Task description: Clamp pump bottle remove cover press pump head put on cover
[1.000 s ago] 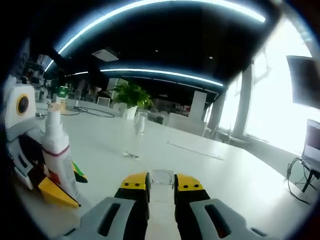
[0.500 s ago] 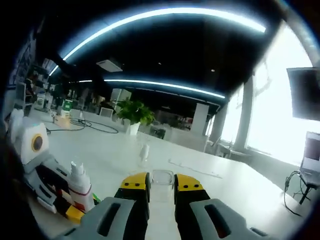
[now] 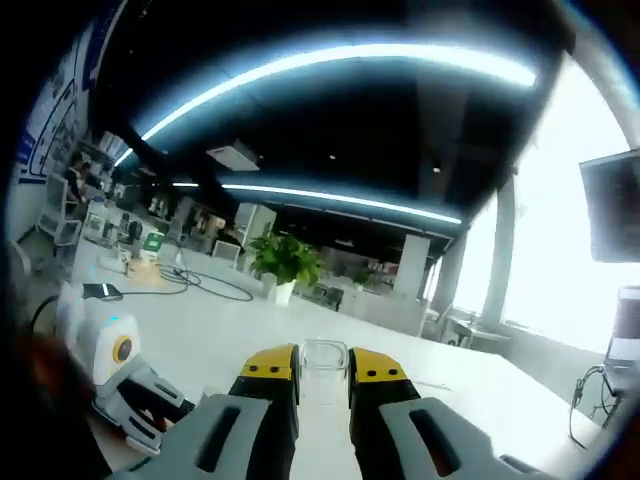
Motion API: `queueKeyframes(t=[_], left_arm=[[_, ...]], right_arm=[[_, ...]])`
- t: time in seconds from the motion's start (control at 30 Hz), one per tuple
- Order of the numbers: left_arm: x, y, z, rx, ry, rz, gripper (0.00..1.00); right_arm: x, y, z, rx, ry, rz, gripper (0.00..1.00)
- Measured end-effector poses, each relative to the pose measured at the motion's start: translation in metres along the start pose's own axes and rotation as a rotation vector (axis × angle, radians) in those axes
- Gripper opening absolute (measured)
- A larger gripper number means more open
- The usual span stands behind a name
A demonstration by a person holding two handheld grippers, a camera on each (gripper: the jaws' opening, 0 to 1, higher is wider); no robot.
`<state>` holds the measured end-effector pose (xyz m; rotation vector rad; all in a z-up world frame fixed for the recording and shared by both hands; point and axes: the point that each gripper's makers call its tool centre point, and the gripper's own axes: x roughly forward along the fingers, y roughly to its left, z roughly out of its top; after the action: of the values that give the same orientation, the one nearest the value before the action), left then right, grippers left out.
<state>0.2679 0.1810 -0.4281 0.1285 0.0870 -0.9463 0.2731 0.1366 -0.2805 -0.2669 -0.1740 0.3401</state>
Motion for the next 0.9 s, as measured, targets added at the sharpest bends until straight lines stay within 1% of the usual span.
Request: queueKeyframes(t=[0.1,0.23,0.43,0.63,0.9], left_arm=[[0.000,0.000,0.000,0.000,0.000,0.000,0.14],[0.000,0.000,0.000,0.001,0.000,0.000,0.14],[0.000,0.000,0.000,0.000,0.000,0.000,0.14],[0.000,0.000,0.000,0.001,0.000,0.000,0.14],[0.000,0.000,0.000,0.002,0.000,0.000,0.14]], right_arm=[[-0.002,0.004,0.008,-0.003,-0.020,0.010,0.15],[-0.005,0.011,0.015,0.008,-0.040,0.035,0.15],[-0.004,0.024,0.019,0.083,-0.048,0.102,0.15],[-0.004,0.037,0.016,0.144,-0.031,0.151,0.15],[-0.004,0.047,0.011,0.197,-0.012,0.201,0.15]])
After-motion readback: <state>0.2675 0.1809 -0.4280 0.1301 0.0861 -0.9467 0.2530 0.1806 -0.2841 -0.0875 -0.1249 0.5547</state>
